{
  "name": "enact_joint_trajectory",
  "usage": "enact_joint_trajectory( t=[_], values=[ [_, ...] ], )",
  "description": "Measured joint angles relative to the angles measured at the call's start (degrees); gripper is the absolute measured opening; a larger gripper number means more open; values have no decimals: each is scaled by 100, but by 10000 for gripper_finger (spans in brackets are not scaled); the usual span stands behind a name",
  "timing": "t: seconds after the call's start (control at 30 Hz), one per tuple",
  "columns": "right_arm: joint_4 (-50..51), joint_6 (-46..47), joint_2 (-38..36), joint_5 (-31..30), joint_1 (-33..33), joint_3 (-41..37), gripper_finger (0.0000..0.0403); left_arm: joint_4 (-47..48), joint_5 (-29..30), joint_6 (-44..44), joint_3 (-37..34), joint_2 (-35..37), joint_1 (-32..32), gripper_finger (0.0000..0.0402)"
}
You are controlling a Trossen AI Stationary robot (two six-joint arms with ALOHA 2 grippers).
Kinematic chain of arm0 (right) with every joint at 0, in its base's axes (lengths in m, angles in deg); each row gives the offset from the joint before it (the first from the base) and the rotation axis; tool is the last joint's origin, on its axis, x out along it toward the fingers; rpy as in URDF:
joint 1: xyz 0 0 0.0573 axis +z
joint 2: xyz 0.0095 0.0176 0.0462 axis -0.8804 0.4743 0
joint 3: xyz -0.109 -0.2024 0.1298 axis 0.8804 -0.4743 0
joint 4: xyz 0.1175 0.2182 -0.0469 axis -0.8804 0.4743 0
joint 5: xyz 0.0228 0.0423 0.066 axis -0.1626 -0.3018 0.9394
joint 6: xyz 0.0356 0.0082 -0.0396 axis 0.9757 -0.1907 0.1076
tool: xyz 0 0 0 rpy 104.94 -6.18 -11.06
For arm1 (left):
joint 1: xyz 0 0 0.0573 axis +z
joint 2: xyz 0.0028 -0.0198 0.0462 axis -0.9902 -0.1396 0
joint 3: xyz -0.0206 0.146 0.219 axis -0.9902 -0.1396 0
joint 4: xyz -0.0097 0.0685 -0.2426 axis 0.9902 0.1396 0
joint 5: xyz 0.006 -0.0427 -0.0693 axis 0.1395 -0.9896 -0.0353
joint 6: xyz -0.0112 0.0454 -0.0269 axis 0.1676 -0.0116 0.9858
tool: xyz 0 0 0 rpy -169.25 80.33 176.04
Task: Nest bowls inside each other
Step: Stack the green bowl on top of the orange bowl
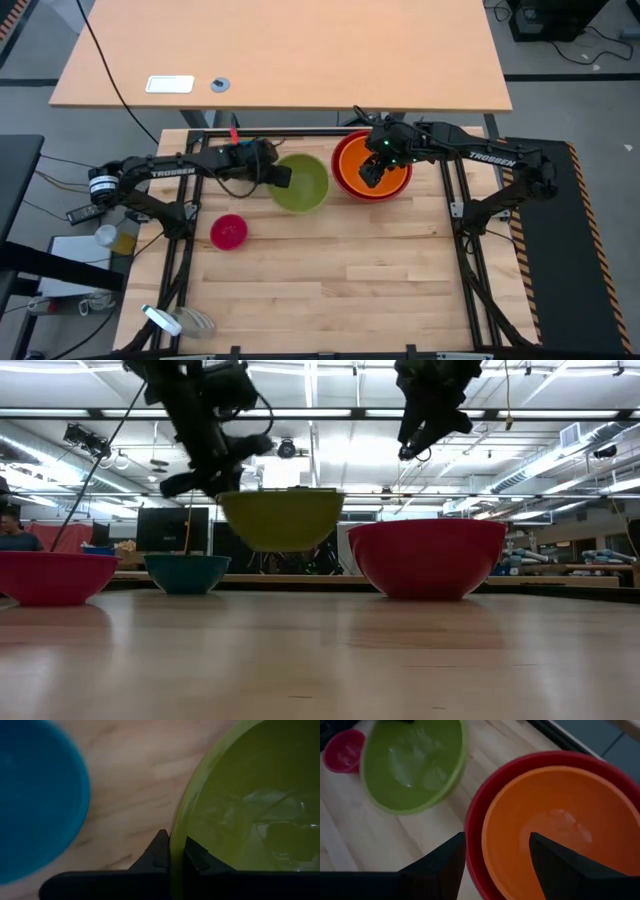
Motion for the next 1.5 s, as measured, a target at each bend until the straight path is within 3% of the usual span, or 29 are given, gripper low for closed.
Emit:
enact_joint_trajectory(
  t=[0.3,0.67,0.83,1.1,1.3,1.5],
  values=[
    [69,115,-341,-537,217,2,224,166,-1,-778,1407,-351,312,10],
    [258,326,-1009,-1284,562,2,224,666,-165,-1866,4239,-2574,345,10],
    [366,507,-1054,-1453,743,2,224,775,-198,-2087,5116,-3368,353,10],
    [357,851,-1037,-1688,1045,-116,224,568,-175,-1930,5510,-4159,261,18],
    [288,1203,-1034,-1729,1226,-445,224,37,-134,-1792,5517,-4375,86,16],
    [196,1417,-1036,-2178,1590,-575,224,-188,-22,-1758,5523,-4596,-50,16]
  ],
)
